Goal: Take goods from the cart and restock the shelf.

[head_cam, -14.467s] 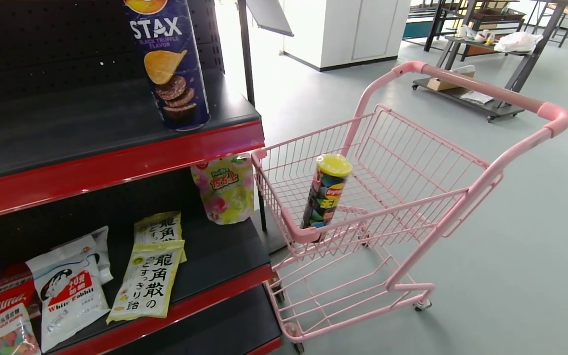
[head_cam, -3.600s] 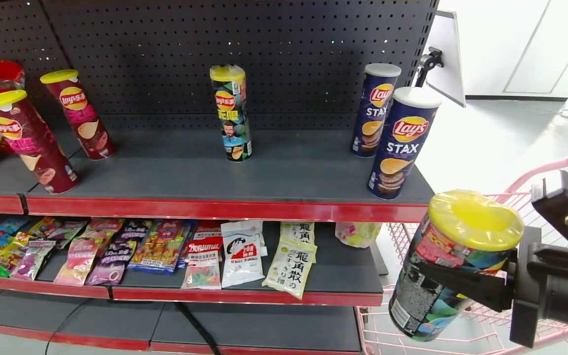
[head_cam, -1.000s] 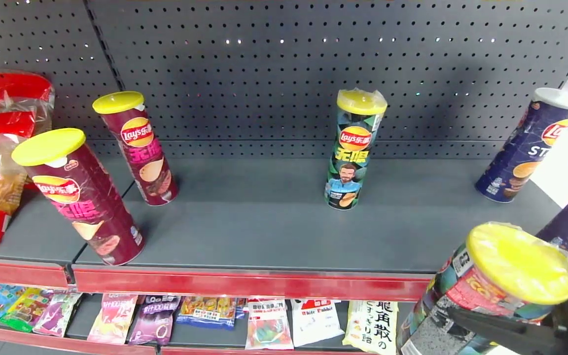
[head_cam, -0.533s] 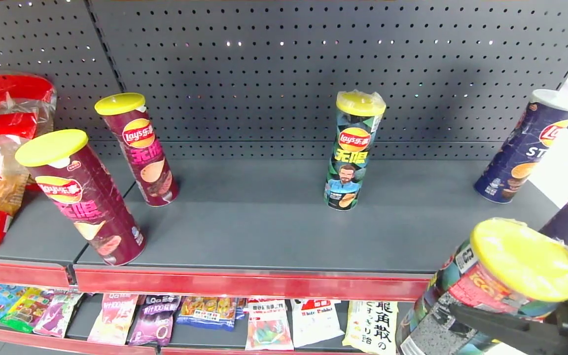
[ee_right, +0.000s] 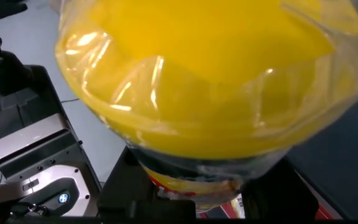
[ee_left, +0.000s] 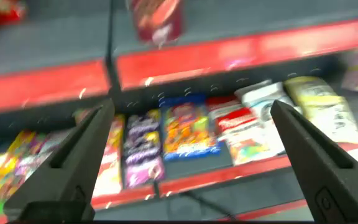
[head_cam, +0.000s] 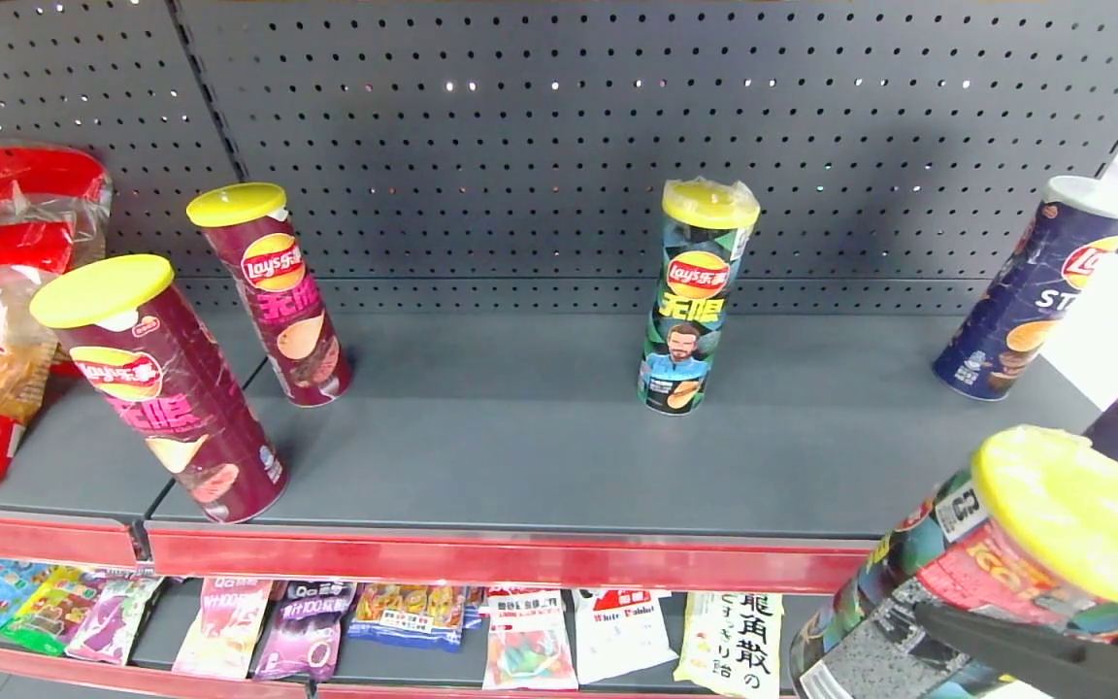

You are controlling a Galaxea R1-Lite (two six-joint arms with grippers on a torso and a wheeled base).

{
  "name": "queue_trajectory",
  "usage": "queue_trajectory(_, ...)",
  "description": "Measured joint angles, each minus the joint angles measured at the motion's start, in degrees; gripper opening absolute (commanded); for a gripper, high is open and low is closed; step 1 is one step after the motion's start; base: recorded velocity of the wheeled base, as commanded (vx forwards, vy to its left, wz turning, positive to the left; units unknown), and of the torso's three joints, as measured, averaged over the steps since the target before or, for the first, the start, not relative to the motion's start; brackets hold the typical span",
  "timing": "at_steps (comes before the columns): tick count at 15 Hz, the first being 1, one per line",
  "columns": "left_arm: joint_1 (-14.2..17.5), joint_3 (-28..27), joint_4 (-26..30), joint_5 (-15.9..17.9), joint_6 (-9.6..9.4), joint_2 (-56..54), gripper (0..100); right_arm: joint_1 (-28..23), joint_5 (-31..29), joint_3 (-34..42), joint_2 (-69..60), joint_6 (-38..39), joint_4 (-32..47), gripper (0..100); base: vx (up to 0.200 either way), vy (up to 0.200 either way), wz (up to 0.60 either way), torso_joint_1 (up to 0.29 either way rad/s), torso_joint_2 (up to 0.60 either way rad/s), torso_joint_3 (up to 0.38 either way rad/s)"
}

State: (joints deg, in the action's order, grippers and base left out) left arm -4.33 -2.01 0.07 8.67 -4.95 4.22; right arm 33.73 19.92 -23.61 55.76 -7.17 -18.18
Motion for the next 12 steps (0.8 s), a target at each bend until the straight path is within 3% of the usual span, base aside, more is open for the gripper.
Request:
queue_trajectory(4,-2.2,-15.0,-0.6,6.9,2.06,13.9,100,0.0,-0.1,-0.5,2.3,0.0,-0.3,0,0.000,0.000,0.00,0.000,0.00,0.000)
queue_trajectory(6,-4.8,-22.4,-1.7,12.4,1.45,24.9,100,-0.1,-0.2,-1.7,3.7,0.0,-0.5,0,0.000,0.000,0.00,0.000,0.00,0.000)
queue_trajectory(12,-19.6,-42.3,-7.2,22.5,-0.44,56.3,100,-0.9,-0.7,-2.5,4.7,0.1,-0.3,0,0.000,0.000,0.00,0.000,0.00,0.000)
